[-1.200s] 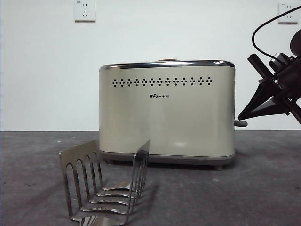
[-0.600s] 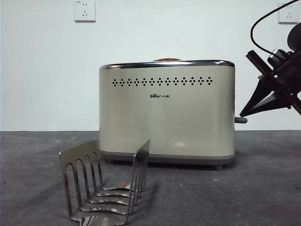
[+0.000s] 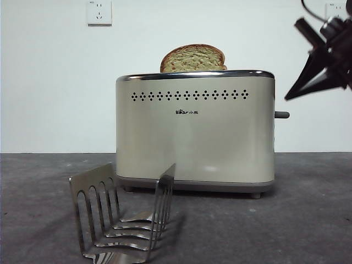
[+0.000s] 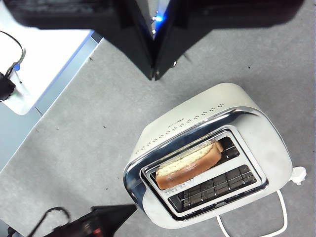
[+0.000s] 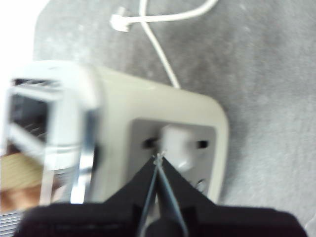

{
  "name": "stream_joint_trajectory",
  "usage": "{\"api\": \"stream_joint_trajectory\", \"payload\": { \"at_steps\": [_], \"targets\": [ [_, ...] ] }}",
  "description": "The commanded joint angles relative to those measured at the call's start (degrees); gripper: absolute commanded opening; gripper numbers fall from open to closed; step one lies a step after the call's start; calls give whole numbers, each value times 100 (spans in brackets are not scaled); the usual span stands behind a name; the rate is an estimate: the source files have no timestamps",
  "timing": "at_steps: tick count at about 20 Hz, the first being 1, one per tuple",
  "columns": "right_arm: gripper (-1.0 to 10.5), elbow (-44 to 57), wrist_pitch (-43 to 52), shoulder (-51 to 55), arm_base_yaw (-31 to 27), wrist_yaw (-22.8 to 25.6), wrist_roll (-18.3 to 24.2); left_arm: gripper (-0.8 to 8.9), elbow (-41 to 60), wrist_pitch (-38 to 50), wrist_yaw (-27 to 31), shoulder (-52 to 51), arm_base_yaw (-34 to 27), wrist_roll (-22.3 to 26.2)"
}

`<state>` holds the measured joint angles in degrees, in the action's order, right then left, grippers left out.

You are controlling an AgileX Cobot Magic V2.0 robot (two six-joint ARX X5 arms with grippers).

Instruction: Pick up a slice of bread from the rack,put the bread on the toaster,press the button

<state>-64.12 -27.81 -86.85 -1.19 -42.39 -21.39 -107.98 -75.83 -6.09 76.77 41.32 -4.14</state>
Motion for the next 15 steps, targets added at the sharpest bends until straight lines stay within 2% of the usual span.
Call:
{"api": "stream_joint_trajectory", "payload": {
  "at_steps": [1,4,7,11,15],
  "targets": [
    [-5,-2,-170,444,13,-4,66,-8,33,20,9,-17,0,55],
    [-5,-15,-531,1257,13,22,66,-8,33,20,9,-17,0,122],
    [-5,-146,-1102,2223,13,358,142,-8,33,20,9,-17,0,138],
    [-4,-789,-2249,3377,11,1292,490,-4,33,20,7,-17,0,133],
    [-3,-1515,-3136,3770,11,2166,852,-4,33,22,9,-15,-4,136]
  ]
}}
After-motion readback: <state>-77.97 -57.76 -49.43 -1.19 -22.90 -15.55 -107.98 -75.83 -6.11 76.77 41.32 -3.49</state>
